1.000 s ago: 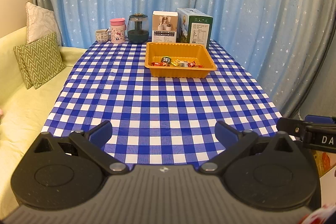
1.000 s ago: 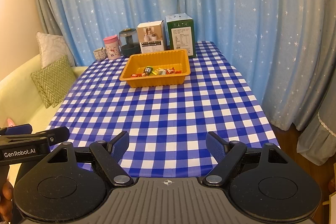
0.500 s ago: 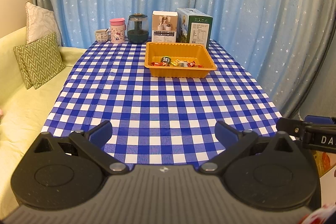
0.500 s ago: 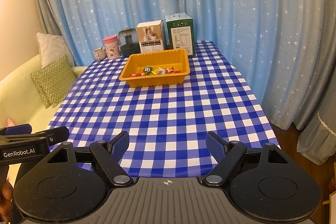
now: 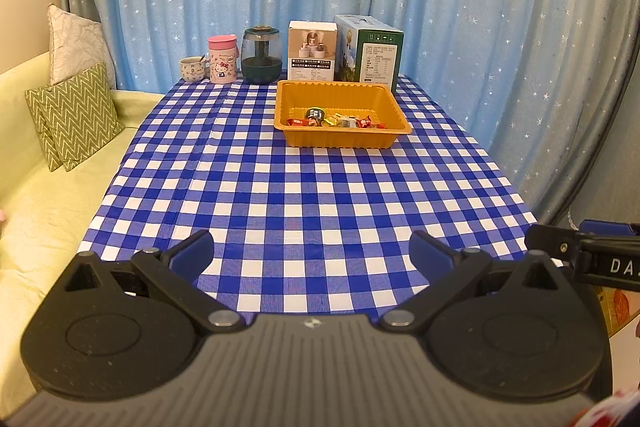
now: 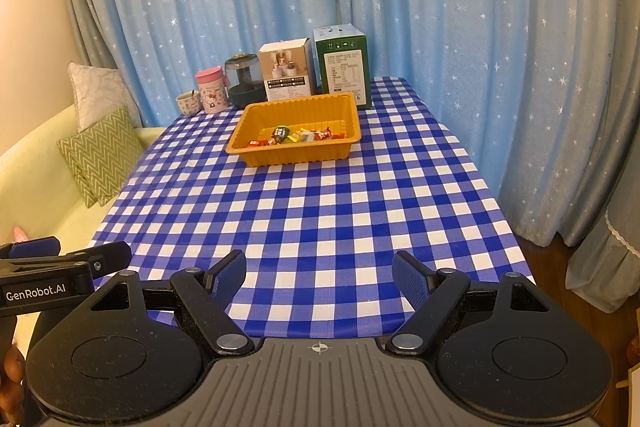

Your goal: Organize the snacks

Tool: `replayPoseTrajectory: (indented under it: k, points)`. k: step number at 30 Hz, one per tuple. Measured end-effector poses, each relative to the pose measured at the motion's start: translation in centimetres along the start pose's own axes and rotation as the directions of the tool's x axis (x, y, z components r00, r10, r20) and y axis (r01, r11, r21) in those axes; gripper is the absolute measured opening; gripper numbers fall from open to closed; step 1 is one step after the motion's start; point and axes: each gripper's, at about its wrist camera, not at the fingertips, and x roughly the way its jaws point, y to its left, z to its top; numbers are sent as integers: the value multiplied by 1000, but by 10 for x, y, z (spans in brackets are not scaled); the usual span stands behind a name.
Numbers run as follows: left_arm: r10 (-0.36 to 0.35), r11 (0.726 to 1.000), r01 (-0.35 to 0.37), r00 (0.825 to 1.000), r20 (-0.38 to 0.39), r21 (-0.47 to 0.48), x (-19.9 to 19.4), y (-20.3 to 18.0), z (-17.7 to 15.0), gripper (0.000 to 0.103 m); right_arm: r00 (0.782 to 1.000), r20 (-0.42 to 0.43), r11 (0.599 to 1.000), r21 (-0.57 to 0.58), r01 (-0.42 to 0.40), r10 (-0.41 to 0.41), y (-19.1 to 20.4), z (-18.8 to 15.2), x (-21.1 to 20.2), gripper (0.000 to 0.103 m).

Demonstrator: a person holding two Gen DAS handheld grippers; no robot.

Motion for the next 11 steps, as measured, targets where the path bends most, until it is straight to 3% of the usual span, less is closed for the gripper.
replayPoseTrajectory:
  k: [11]
  points:
    - [7, 1000, -7, 1000, 14, 20, 1, -3, -1, 103, 1000, -3, 1000, 6, 5, -5, 0, -3, 2, 80]
